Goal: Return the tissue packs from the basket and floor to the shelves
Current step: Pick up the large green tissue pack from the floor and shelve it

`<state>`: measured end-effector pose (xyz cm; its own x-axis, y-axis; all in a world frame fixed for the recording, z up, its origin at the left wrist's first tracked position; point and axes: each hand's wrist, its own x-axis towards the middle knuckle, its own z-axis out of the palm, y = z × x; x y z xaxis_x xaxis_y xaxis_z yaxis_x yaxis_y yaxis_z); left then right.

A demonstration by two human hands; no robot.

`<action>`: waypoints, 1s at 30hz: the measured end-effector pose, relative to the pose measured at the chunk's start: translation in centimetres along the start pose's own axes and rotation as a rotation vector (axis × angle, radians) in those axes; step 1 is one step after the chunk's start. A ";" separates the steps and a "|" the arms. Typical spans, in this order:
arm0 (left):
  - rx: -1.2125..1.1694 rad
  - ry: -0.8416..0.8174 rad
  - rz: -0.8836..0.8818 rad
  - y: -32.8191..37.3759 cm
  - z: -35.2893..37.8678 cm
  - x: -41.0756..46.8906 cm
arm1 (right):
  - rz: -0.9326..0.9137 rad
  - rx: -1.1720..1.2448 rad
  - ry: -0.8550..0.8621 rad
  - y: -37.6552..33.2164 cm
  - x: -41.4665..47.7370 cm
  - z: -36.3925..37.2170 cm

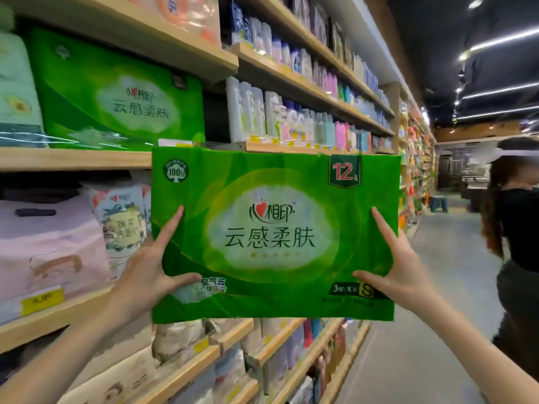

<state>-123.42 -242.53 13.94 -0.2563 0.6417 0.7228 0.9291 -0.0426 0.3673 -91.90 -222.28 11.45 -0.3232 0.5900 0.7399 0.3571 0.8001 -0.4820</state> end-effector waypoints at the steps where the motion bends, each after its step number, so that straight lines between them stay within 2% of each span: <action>1: 0.022 0.034 -0.012 0.0 0.2 1.0 | -0.029 0.015 -0.010 0.9 1.9 0.6; 8: 0.263 0.253 -0.094 1.2 0.1 6.2 | -0.236 0.134 -0.062 3.9 14.3 4.6; 15: 0.457 0.425 -0.097 3.9 -3.8 10.1 | -0.413 0.352 -0.041 1.3 23.6 9.3; 21: 0.630 0.568 0.000 3.3 -8.2 14.0 | -0.585 0.453 0.078 -1.7 30.0 12.5; 26: 0.714 0.598 0.149 1.9 -12.2 16.7 | -0.612 0.494 0.197 -5.5 33.9 13.9; 30: 0.830 0.661 0.188 1.7 -13.9 18.6 | -0.656 0.551 0.237 -7.9 36.8 15.4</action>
<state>-130.30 -241.34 36.15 0.0474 0.1277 0.9907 0.7955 0.5950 -0.1148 -120.08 -205.17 35.29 -0.1027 0.0057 0.9947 -0.3288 0.9436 -0.0393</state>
